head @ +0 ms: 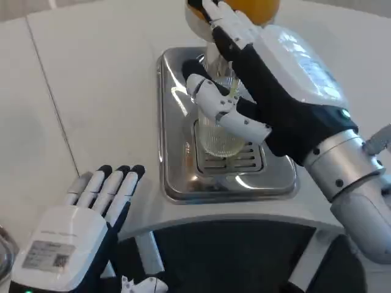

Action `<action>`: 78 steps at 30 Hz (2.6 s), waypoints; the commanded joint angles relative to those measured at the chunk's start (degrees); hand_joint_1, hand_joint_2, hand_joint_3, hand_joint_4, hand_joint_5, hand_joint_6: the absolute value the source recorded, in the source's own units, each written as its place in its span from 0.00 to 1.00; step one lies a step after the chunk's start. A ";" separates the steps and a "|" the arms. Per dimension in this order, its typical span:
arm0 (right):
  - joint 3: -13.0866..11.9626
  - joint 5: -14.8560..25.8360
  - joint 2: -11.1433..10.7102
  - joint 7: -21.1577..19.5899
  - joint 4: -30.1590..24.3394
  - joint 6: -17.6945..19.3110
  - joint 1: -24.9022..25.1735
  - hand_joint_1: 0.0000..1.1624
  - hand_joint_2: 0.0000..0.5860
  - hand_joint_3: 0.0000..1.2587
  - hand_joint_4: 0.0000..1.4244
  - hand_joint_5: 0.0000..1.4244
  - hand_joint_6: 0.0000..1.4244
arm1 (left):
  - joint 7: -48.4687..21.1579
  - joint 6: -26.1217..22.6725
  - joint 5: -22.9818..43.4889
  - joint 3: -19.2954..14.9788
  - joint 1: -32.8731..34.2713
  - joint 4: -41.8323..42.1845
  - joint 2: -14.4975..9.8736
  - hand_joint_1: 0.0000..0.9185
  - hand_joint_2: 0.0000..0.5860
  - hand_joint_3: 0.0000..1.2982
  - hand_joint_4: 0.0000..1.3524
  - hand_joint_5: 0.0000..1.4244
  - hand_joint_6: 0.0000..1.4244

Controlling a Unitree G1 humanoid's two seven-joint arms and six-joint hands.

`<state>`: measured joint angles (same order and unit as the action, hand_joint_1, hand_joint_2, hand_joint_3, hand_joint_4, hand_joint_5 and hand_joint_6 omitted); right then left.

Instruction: Grasp the cup under the faucet to collect the drink, then remove the cup.

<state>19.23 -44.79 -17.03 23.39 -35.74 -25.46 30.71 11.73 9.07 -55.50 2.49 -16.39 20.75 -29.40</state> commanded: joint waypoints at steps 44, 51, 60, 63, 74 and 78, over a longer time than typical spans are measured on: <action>0.56 -11.16 2.72 13.31 -0.04 2.45 3.50 0.00 0.93 0.02 0.00 0.00 0.03 | 1.01 -4.61 6.76 5.46 25.16 -14.75 8.97 0.05 0.12 0.00 0.00 0.01 0.05; -0.16 -11.08 2.96 13.03 -0.52 2.50 2.78 0.00 0.95 0.02 0.00 0.00 0.03 | 0.81 -5.46 6.61 7.23 26.02 -15.50 10.81 0.05 0.12 0.00 0.00 0.01 0.05; -3.49 -10.20 5.28 10.14 -2.51 1.26 -0.48 0.00 0.96 0.02 0.00 0.00 0.03 | 0.91 -5.26 6.58 8.30 27.11 -16.95 10.40 0.05 0.12 0.00 0.00 0.01 0.06; -4.24 -11.20 6.30 7.75 -3.63 1.54 -1.81 0.00 0.97 0.02 0.00 0.00 0.03 | 0.94 -5.18 6.58 8.39 27.04 -17.05 10.22 0.05 0.12 0.00 0.00 0.01 0.06; -12.13 -4.58 12.65 4.04 -7.40 -4.39 -5.52 0.03 0.95 0.01 0.00 0.00 0.01 | 0.91 -4.76 6.68 8.46 25.81 -17.02 9.44 0.05 0.12 0.00 0.00 0.01 0.06; -14.37 -2.48 12.85 6.04 -11.13 -8.85 -6.91 0.05 0.93 0.01 0.00 0.00 0.01 | 0.81 -4.60 6.60 8.63 25.53 -16.89 9.22 0.05 0.12 0.00 0.00 0.01 0.06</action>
<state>6.12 -48.26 -4.06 28.15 -43.82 -31.92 25.17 12.04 3.92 -48.87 10.35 9.83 4.08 -19.82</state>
